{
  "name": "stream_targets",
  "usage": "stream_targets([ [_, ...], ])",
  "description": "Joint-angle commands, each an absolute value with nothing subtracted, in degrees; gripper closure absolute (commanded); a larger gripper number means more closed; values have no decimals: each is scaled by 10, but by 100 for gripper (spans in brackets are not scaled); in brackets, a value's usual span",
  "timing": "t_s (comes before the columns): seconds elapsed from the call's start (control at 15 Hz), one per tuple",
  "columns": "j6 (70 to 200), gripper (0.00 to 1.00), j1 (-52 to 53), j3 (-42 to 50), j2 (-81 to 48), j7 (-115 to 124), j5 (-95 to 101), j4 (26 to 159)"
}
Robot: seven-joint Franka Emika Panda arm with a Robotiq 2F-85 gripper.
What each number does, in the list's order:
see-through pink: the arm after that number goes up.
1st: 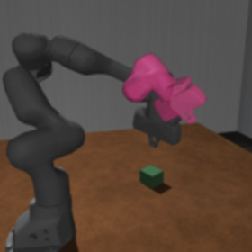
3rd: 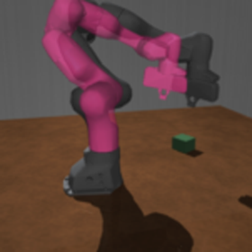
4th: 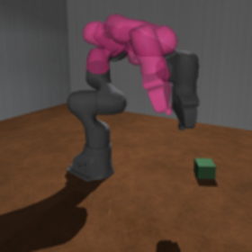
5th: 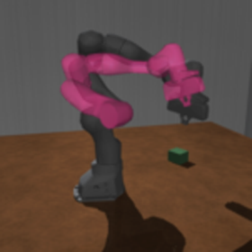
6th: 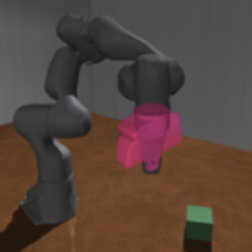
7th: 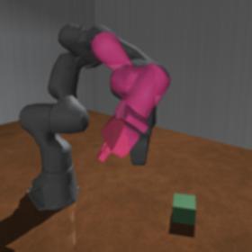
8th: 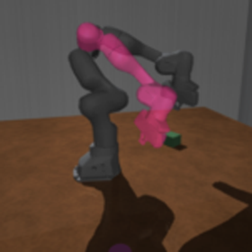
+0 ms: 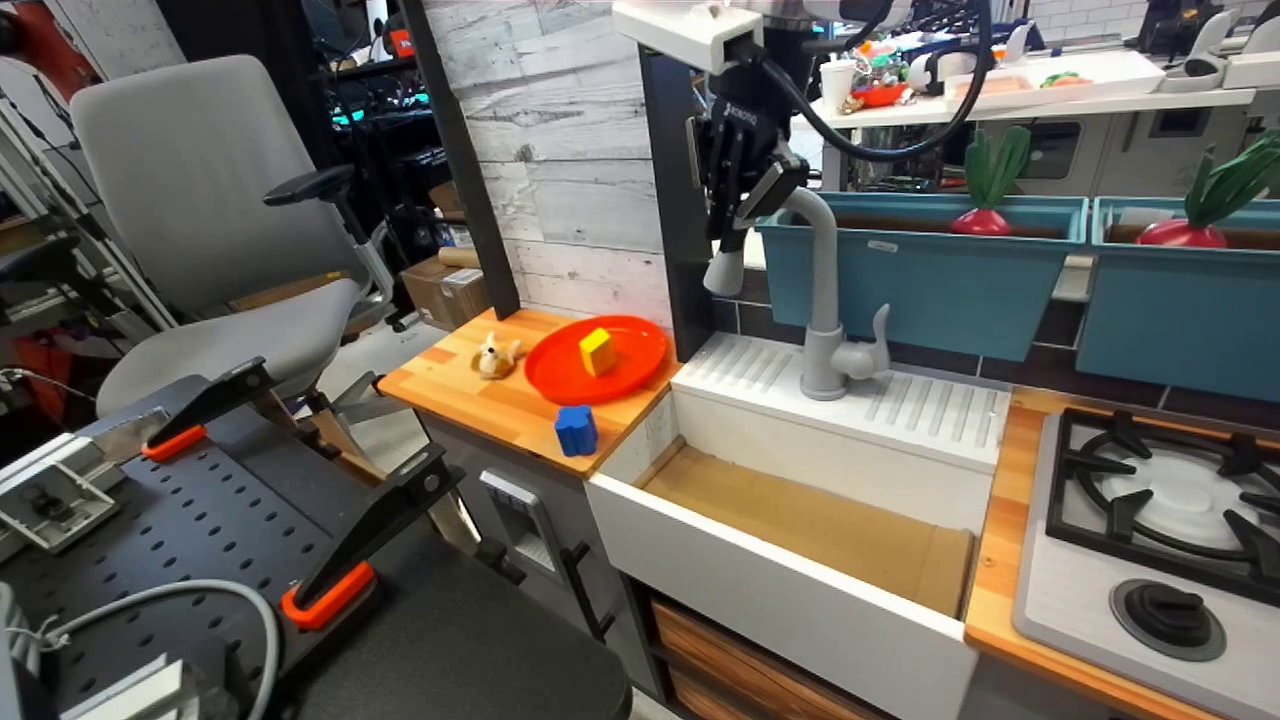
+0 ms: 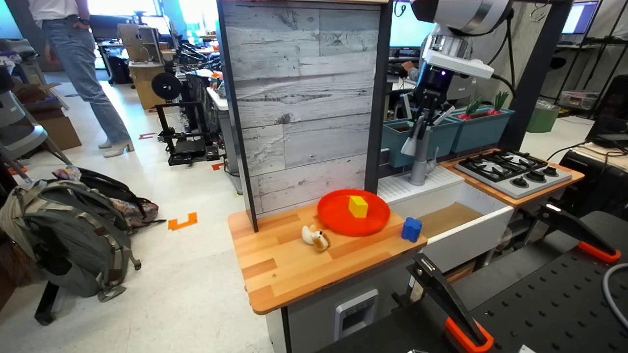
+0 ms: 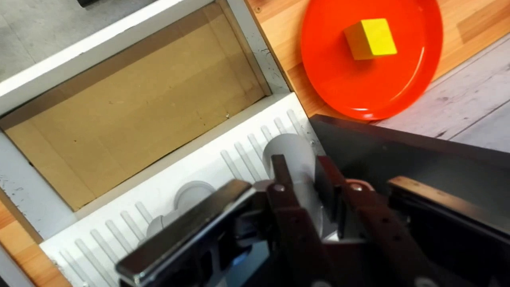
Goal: Move the tap nozzle to the left
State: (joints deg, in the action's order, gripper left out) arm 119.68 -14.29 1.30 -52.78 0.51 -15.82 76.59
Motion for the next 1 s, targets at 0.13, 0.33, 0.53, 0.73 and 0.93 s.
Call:
stream_targets([
  [0.13, 1267, 94, -156, -15, -569, -24, -189, 731],
  [0.33, 1264, 94, -162, -16, -567, -29, -194, 733],
  [0.53, 1243, 44, -162, -8, -556, -31, -181, 749],
  [0.73, 1240, 23, -164, -2, -541, -47, -172, 779],
  [0.93, 1247, 2, -171, -2, -523, -70, -172, 807],
])
